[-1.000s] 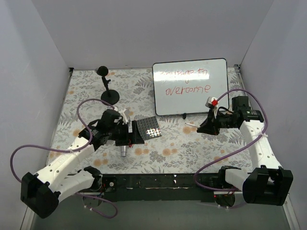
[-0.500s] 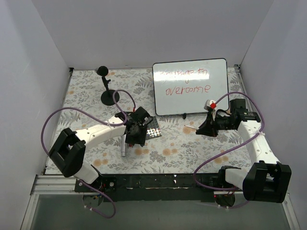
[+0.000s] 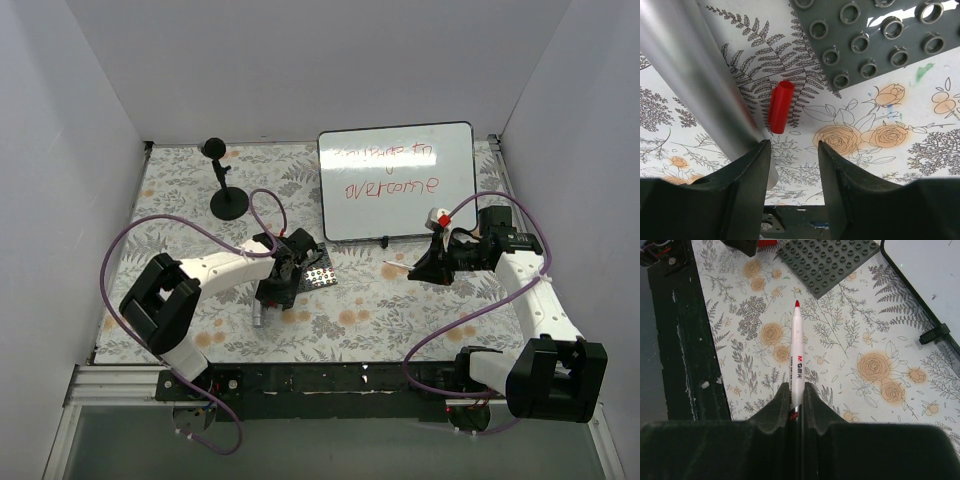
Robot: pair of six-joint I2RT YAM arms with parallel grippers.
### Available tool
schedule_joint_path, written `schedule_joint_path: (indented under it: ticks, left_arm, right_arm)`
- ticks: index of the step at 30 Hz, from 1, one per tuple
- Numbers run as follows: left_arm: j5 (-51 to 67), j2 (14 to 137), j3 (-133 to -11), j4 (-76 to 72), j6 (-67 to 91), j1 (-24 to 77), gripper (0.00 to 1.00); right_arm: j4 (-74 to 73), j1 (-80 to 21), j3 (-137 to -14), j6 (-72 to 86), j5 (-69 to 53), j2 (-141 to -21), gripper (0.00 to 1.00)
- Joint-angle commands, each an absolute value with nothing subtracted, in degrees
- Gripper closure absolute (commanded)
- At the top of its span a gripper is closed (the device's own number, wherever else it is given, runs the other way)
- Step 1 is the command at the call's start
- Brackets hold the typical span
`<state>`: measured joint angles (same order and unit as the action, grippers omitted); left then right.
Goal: Write a sentence on the whiteboard
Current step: Pick up the pen cap from the center of the board.
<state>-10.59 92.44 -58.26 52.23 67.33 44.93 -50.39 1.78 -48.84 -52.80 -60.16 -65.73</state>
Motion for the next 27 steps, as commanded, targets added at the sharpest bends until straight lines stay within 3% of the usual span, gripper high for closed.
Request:
schedule_joint_path:
  ticks: [1,12,27]
  left_arm:
    - [-12.13,92.55,-59.33,50.63,65.83,45.18,0.59]
    - [-14.33,97.11,-60.64,49.57,63.72,44.74,0.64]
    - [-16.26,98.44,-62.93,47.90,62.49,42.63,0.62]
  right_arm:
    - [-49.75,1.67,-48.43,-53.88,-61.61,-65.57,0.99]
    - [-49.92,1.67,-48.43,-53.88,-61.26,-65.48,0.99]
    - [-50.36,1.67,-48.69,-53.88,-61.17,-65.48,0.99]
